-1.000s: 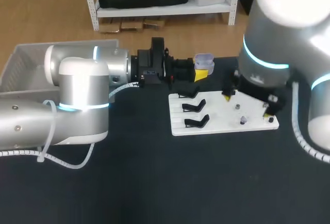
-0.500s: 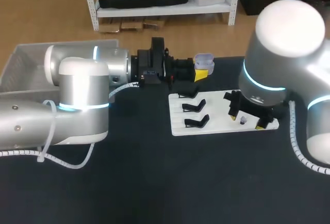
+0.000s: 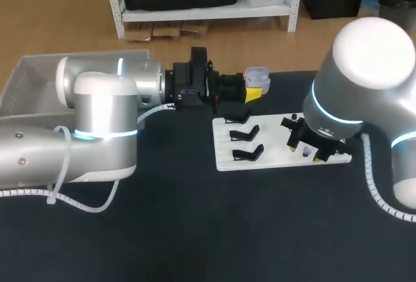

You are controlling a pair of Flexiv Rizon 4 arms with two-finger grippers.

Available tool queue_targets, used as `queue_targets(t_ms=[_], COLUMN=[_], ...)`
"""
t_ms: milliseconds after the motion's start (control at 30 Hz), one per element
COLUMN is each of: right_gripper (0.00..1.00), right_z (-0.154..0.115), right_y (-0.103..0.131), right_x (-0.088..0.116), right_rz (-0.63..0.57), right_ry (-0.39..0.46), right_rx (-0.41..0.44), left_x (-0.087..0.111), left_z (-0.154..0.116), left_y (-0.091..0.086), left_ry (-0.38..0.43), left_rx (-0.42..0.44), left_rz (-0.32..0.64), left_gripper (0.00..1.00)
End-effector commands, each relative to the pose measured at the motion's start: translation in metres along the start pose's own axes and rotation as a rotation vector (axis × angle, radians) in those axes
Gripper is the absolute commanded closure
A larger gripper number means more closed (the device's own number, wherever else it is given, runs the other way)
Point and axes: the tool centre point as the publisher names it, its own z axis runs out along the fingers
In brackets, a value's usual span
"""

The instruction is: Pick up each earbud case from the left stands, insert the matching earbuds, close the lid, and place the case in the box.

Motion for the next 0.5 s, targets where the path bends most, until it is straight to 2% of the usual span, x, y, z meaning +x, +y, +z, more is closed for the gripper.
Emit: queue_targets(t_ms=[33,300,500], right_gripper=[0.51,0.52,0.57], right_z=[0.011,0.019,0.024], right_y=[-0.003,-0.003,-0.001], right_x=[0.001,-0.002,-0.008], right_rz=[-0.004,0.005,-0.018], right_ry=[-0.009,0.0,0.005], right_rx=[-0.013,-0.026,-0.029], left_x=[0.001,0.001,0.001], left_z=[0.0,0.0,0.0], left_y=[0.0,0.0,0.0], left_ry=[-0.005,-0.005,-0.005], left_rx=[-0.003,-0.003,-0.003], left_rz=[0.003,0.003,0.003], left_gripper=[1.0,1.0,1.0])
